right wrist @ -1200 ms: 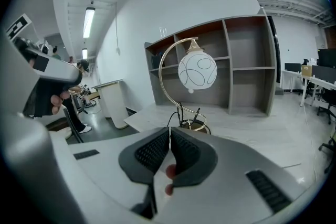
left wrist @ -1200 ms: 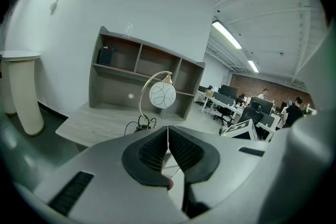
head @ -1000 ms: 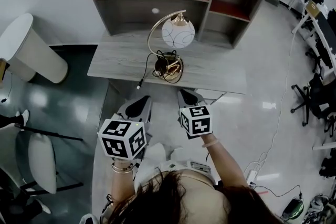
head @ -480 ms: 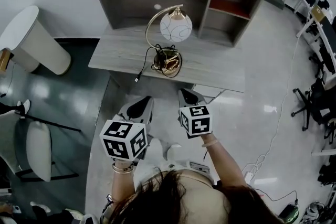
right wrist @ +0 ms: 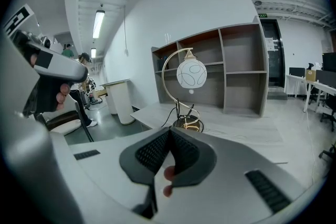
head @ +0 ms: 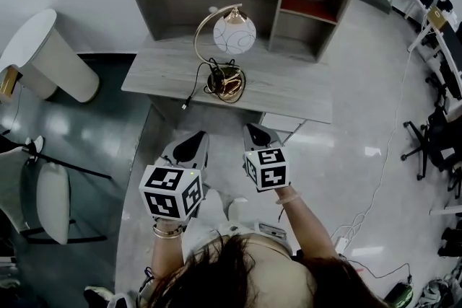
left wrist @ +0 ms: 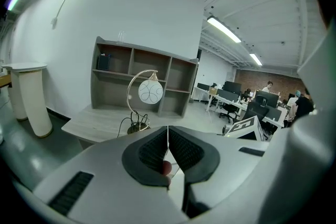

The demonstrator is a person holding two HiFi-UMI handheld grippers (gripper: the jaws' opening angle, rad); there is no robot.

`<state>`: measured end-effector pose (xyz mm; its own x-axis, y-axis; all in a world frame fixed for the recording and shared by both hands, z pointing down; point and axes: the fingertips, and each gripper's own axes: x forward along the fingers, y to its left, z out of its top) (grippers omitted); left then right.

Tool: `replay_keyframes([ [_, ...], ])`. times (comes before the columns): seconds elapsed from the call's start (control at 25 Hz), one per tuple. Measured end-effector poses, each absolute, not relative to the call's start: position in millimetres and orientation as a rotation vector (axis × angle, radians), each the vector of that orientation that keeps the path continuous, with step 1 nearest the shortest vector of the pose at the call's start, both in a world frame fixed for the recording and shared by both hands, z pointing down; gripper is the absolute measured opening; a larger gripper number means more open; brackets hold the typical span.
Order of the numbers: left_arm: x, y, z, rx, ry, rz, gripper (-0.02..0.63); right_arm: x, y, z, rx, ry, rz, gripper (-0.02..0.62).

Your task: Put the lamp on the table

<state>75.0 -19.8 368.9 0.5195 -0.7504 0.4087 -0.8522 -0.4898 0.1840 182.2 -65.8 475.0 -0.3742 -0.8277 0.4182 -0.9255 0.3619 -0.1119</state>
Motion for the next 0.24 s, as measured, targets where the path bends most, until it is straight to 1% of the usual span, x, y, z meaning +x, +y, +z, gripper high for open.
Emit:
replay_keyframes([
  [0.24, 86.9, -12.7, 367.1, 2.407, -1.362, 0.398, 0.015, 193.3, -58.3, 471.7, 1.546, -2.363, 0.474, 0.023],
])
